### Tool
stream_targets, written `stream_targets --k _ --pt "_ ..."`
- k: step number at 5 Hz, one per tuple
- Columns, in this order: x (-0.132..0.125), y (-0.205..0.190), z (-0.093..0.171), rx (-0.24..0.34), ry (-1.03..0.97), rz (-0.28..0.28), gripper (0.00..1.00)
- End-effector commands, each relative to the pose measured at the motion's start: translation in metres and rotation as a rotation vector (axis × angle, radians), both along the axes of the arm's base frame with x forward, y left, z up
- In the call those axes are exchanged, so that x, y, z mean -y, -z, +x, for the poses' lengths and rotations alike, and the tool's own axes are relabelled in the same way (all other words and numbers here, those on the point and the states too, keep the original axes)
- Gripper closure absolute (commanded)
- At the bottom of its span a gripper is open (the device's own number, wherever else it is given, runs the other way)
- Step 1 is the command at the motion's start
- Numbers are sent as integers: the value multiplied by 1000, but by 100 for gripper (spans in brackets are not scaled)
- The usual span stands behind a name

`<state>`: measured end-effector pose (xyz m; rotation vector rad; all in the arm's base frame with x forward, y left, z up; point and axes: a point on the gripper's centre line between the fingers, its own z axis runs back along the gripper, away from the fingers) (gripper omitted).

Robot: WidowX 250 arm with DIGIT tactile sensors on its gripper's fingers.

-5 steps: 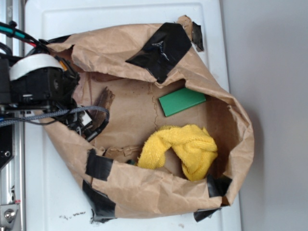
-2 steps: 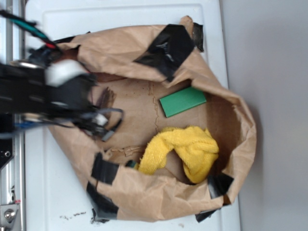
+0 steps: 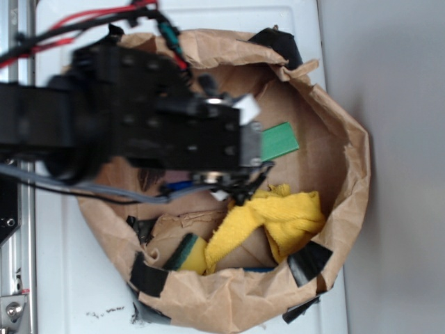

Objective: Grab the wood chip.

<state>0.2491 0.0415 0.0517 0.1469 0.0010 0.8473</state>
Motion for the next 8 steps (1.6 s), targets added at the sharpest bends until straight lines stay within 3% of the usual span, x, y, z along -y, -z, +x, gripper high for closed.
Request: stream_targets --k 1,4,7,8 --pt "-14 -8 -1 60 48 -24 0" --pt "-45 3 -38 65 127 -13 0" --pt "-47 32 -58 61 189 -30 0" --pt "-48 50 -62 57 172 0 100"
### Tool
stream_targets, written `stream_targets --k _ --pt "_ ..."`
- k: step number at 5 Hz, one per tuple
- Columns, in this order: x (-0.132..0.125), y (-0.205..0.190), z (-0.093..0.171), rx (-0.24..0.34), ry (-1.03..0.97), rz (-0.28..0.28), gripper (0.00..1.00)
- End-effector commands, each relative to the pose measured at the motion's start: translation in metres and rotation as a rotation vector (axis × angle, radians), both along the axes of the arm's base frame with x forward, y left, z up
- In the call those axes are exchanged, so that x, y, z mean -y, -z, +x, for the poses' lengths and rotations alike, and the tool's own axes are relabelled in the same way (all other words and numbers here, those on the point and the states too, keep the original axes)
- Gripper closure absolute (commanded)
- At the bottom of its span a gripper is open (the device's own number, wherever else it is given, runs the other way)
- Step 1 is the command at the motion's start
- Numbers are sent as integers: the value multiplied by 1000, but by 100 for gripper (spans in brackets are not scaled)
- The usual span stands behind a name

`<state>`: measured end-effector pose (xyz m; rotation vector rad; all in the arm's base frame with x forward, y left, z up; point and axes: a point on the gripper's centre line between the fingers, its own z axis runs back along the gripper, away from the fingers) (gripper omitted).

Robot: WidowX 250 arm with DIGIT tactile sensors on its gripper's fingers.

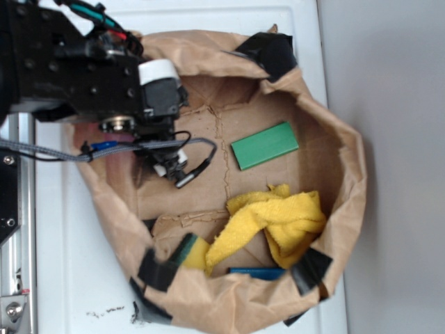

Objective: Grab the wood chip.

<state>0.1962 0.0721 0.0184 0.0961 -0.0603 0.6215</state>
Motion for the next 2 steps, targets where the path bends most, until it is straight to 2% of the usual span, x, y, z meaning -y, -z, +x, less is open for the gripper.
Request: stream_targets --k 1,2 --pt "-20 16 -24 44 -71 32 100" --pt "-18 12 -15 54 -99 31 100"
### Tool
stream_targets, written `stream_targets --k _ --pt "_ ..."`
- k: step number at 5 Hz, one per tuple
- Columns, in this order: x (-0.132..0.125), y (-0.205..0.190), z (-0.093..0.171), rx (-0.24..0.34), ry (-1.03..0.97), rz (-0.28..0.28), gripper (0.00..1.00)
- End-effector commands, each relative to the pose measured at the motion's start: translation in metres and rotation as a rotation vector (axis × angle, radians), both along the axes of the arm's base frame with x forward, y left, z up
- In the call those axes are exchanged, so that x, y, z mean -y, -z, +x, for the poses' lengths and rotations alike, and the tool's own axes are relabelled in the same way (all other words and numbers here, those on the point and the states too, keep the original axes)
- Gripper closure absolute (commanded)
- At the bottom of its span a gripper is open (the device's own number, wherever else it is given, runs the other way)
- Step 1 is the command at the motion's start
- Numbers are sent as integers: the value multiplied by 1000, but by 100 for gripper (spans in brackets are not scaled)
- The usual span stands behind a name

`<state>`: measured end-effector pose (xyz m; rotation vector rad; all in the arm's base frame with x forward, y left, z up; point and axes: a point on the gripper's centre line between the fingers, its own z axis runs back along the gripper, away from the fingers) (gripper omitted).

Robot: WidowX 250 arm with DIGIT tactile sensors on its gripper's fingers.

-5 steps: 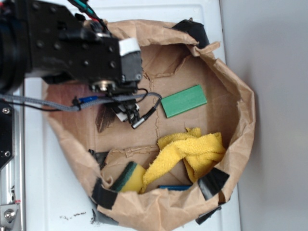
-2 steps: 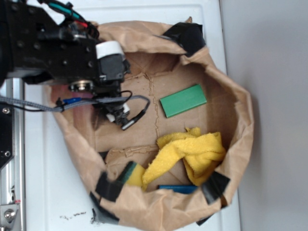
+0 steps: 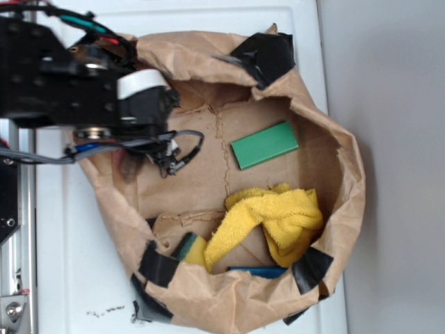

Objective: Grab the wood chip.

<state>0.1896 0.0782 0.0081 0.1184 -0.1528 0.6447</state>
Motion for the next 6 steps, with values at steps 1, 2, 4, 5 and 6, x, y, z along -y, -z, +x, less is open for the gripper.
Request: stream_targets --k 1,2,4,5,6 --pt "-10 -4 -5 15 -111 -22 100" --pt "-8 -13 -1 24 -150 -33 100" --pt "6 -67 19 28 -268 -136 100" --pt "8 -102 28 22 -334 -175 100" --pt "12 -120 32 3 -365 -176 100"
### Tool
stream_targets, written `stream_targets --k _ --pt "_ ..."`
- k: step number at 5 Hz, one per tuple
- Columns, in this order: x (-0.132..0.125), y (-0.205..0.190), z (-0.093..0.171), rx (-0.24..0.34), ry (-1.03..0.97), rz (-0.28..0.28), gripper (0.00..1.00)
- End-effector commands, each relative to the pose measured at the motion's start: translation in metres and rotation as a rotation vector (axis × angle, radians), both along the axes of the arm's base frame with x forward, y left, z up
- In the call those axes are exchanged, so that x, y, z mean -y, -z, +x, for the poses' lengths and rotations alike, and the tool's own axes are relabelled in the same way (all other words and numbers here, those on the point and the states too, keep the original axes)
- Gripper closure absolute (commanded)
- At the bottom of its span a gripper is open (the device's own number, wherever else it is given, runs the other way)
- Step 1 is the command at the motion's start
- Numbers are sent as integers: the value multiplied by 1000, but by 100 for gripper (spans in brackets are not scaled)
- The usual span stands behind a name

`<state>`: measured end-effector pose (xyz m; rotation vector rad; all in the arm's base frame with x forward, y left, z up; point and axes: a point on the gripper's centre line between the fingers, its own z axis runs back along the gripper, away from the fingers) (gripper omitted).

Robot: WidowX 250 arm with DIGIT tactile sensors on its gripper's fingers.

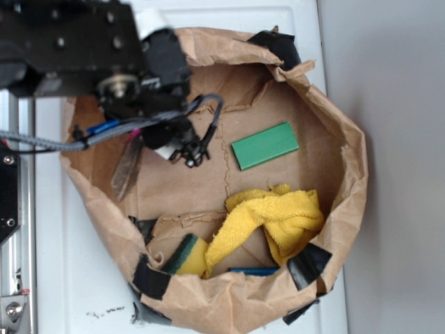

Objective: Grab the wood chip.

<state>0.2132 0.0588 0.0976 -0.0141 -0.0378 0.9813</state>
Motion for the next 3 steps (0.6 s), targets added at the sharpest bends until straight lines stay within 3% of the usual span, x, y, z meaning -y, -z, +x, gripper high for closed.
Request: stream_targets --k 1,3 --pt "-3 -40 7 75 -60 32 100" --pt "3 -52 11 123 -98 53 100"
